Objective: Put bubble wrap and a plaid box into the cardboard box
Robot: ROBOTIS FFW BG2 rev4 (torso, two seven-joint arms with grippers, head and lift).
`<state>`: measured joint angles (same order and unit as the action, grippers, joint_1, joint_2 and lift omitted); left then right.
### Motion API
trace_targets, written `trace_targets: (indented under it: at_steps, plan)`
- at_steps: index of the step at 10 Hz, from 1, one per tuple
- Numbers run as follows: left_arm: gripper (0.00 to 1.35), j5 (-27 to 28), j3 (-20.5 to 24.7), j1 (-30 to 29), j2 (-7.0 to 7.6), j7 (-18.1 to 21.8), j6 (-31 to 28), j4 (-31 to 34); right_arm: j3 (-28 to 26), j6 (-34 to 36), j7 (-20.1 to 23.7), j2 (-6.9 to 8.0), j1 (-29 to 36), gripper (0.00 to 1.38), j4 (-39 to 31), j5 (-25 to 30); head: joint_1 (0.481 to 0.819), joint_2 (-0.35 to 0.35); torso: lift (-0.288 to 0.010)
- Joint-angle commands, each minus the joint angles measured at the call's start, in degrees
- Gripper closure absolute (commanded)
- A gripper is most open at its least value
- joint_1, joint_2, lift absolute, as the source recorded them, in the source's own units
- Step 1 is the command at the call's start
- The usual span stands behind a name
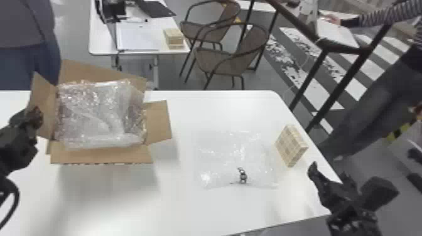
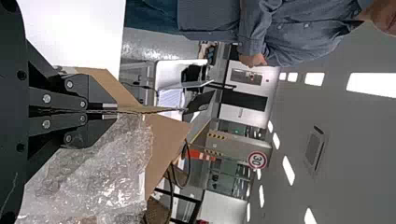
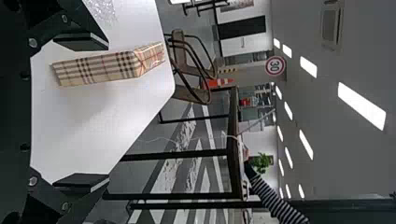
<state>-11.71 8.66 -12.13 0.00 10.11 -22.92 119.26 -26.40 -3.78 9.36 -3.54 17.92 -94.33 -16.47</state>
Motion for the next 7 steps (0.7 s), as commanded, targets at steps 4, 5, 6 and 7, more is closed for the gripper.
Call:
trace_targets:
  at_steps: [4, 5, 6, 7]
  plan:
    - [1.22, -0.06, -0.05, 0.27, -0.15, 0.00, 0.33, -0.08, -2.17, 6.85, 10.51, -2.79, -9.58, 0.28, 8.11, 3.28, 0.695, -0.251, -0.105]
    - [1.22, -0.06, -0.05, 0.27, -0.15, 0.00, 0.33, -0.08, -2.17, 8.35, 13.06, -3.23, -10.98, 0.28, 9.34, 4.16, 0.695, -0.243, -0.105]
    - [1.22, -0.06, -0.14, 0.27, -0.15, 0.00, 0.33, -0.08, -2.17, 9.40, 14.73, -3.40, -11.86, 0.28, 10.05, 5.13, 0.695, -0.238, -0.105]
    - [1.22, -0.06, -0.14, 0.27, -0.15, 0.00, 0.33, -0.08, -2.17, 10.72, 16.13, -3.67, -12.65, 0.28, 10.31, 6.45, 0.695, -0.228, -0.105]
